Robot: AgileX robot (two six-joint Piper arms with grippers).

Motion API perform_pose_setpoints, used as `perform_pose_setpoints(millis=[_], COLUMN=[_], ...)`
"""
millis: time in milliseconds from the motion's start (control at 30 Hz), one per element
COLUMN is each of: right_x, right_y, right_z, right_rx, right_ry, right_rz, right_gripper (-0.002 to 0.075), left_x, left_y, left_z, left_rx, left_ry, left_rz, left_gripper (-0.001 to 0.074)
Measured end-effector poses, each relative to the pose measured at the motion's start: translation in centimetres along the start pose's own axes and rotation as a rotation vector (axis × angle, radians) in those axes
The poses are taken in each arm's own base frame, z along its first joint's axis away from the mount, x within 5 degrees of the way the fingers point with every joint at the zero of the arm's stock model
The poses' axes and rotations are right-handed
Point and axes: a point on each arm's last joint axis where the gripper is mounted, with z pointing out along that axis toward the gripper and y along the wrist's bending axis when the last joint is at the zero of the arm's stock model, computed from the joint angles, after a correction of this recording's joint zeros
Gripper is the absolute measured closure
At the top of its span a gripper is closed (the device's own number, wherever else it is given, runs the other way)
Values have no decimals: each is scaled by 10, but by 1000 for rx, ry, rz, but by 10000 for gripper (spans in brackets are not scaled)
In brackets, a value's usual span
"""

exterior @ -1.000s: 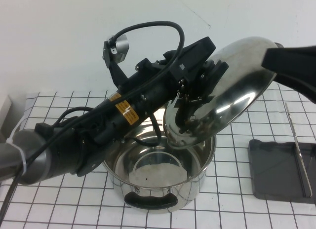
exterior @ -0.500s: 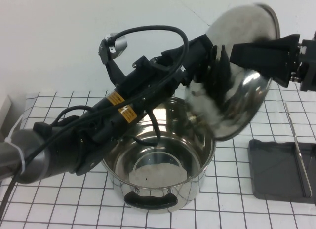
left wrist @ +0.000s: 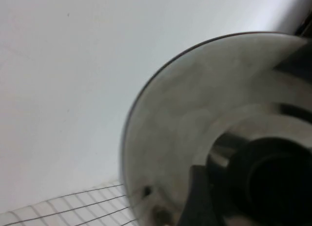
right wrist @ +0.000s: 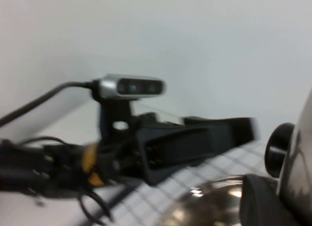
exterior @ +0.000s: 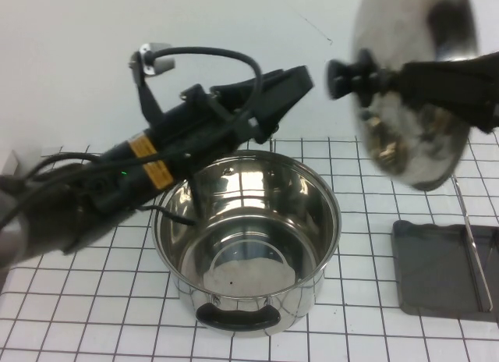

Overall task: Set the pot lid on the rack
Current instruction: Place the pot lid on the pot rack

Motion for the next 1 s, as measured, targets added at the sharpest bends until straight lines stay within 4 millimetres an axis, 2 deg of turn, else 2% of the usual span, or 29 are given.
perform_pose_setpoints(millis=[100,233,300,400,567,1000], right_x=[-4,5,11,28,53,71], right_y=[13,22,22,12,-10,-50], right_z=[-19,-42,-50,-54,-50,-26], right_rx=[105,245,311,397,486,555], right_ry=[23,162,224,308,342,392], right_rz=[-87,-151,-149,-105,-50,15], right_gripper=[659,659,659,659,659,659], left_x=[-8,-17,-20,-23,-18,-8], left_y=[4,1,-4,-10,-13,-12], left_z=[-11,-27,-35,-43,-49,-54], left_rx=[-12,-4,2,11,26,37], left_ry=[69,192,260,333,428,555], left_rz=[55,128,178,234,279,300], left_gripper=[332,523,640,707,731,736])
